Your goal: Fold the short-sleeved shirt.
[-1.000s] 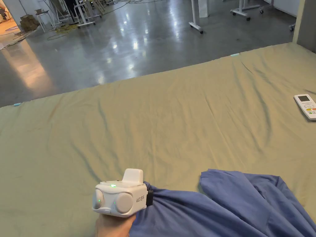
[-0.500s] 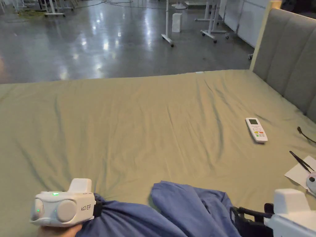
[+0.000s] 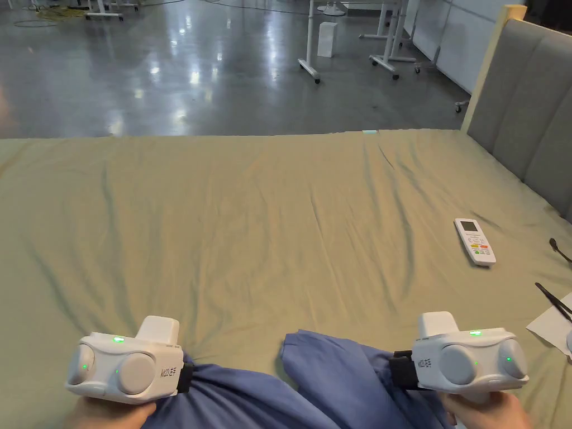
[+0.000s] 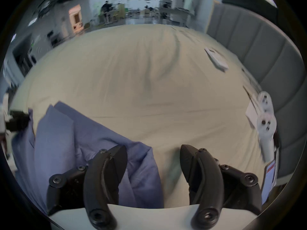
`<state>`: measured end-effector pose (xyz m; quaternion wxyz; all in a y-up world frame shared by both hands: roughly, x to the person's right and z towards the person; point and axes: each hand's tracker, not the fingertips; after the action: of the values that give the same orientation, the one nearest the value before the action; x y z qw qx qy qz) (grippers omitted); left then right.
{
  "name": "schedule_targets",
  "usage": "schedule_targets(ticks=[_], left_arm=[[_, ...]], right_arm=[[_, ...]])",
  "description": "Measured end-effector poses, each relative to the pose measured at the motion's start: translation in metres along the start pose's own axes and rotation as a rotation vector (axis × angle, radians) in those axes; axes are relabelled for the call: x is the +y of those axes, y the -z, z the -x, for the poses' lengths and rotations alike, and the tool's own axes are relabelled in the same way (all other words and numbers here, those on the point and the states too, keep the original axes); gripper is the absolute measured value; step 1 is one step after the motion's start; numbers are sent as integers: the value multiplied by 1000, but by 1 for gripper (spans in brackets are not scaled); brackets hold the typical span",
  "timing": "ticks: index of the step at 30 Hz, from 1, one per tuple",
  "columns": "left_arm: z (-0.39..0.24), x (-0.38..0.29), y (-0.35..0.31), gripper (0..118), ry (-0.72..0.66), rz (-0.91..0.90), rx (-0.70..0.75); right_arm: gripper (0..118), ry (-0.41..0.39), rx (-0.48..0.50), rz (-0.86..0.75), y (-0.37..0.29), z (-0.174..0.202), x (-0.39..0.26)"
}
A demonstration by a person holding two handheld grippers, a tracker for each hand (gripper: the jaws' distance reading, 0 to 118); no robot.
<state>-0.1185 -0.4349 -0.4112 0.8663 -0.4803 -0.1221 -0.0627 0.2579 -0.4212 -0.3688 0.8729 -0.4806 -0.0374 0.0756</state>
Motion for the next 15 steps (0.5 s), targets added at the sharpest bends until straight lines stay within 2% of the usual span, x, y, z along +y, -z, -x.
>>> schedule_targets(ticks=[1,3,5,8,11,13,15], left_arm=[[0,0,0,5,10,-3,3],[-1,-2,-1,5,12,-9,6],[-1,-5,-3,5,7,-23,7],[10,-10,-11,5,-55,-73,-44],[34,-23,-50,5,-170,-170,-121],[43,-35,-91,5,-99,-288,-85],[51,-48,-138,5,-56,-350,-78]], right_arm=[[61,18,15,18,2,1,2],[38,67,37,30,-2,-2,6],[2,80,57,33,-7,-7,10],[2,121,115,36,-12,-15,7],[2,271,201,-95,-44,-37,-4],[2,313,265,-197,-82,-50,-9],[2,302,281,-280,-123,-60,-13]])
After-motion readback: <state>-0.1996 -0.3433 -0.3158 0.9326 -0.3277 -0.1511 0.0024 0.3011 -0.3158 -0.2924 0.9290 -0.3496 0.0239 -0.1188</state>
